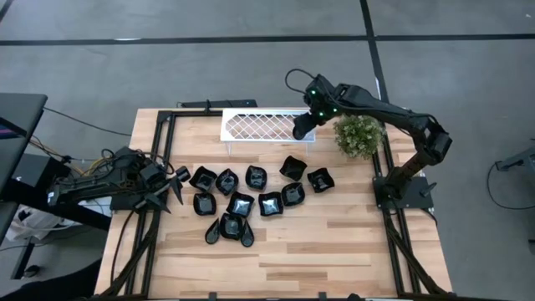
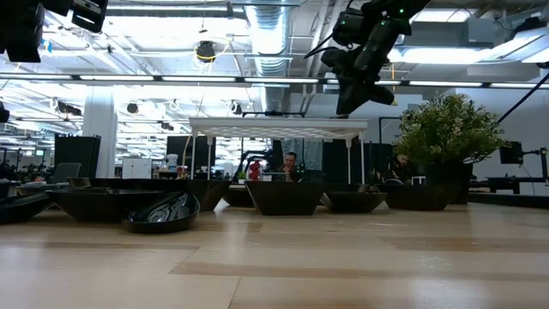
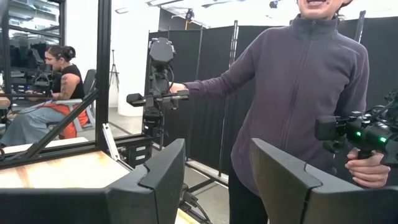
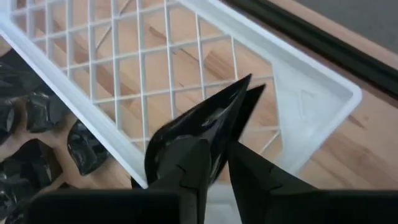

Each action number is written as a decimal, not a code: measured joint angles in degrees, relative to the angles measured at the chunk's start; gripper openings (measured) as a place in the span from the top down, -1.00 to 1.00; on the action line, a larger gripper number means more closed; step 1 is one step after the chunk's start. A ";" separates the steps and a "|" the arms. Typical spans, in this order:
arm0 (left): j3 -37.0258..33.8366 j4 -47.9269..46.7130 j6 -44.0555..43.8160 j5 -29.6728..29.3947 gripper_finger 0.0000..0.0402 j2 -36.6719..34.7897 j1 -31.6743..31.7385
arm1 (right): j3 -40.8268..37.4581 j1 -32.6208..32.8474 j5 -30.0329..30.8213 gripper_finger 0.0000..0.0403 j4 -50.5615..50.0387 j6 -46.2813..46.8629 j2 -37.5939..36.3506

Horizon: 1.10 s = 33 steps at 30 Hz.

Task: Pick & Place Mini shaped plates
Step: Stack the drop-shaped plate on top of the drop-shaped plate on the shelf

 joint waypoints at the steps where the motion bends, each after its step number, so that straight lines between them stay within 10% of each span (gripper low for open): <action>1: 0.00 0.09 0.00 0.00 0.09 0.02 0.02 | 0.27 0.00 0.03 0.72 -0.65 -0.24 -0.03; 33: 0.00 1.24 11.82 -0.42 0.09 0.00 0.00 | 1.72 5.25 1.55 0.93 5.91 -12.42 1.21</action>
